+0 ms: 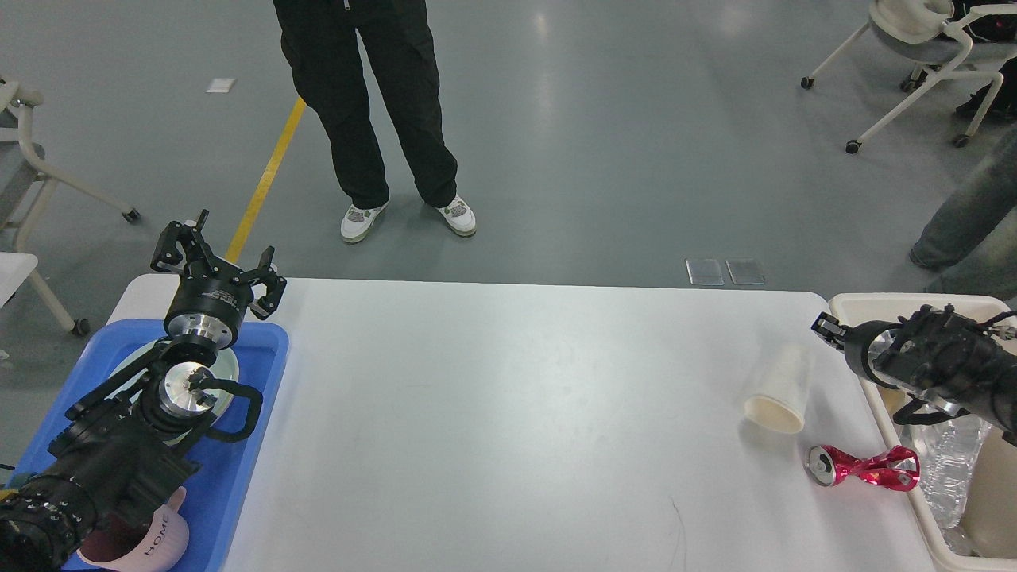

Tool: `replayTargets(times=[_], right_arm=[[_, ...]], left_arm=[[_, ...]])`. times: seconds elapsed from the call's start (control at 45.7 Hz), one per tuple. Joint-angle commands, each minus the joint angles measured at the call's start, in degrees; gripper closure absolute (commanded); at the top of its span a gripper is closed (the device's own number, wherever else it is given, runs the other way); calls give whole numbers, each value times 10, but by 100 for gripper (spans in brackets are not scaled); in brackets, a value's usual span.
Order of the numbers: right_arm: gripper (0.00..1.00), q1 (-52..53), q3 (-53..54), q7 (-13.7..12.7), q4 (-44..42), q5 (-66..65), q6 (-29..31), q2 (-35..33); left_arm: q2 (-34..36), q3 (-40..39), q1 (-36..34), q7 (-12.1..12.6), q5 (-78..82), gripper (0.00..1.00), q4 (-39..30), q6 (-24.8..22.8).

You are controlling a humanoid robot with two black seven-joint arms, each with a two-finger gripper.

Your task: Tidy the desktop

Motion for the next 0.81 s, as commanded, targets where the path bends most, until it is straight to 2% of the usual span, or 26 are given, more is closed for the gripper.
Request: replayTargets(times=[0.0, 0.197, 0.219, 0.263, 0.394, 0.569, 0.722, 0.788], right_arm=[[100, 1, 0, 0, 0, 0, -1, -1], [100, 9, 2, 2, 3, -1, 10, -3], [82, 11, 4, 1, 5, -1, 12, -3], [0, 24, 13, 1, 21, -1, 28, -5], [0, 92, 60, 1, 120, -1, 82, -44], [0, 316, 73, 1, 386, -11, 99, -114], [0, 490, 19, 6, 555, -18, 131, -112], [0, 565, -5, 7, 639, -31, 141, -84]], left_arm=[[0, 0, 0, 0, 0, 4, 0, 0], [0, 0, 0, 0, 0, 4, 0, 0], [0, 0, 0, 0, 0, 4, 0, 0], [0, 0, 0, 0, 0, 4, 0, 0], [1, 0, 0, 0, 0, 4, 0, 0], [1, -1, 0, 0, 0, 4, 0, 0], [0, 0, 0, 0, 0, 4, 0, 0], [1, 0, 0, 0, 0, 4, 0, 0]])
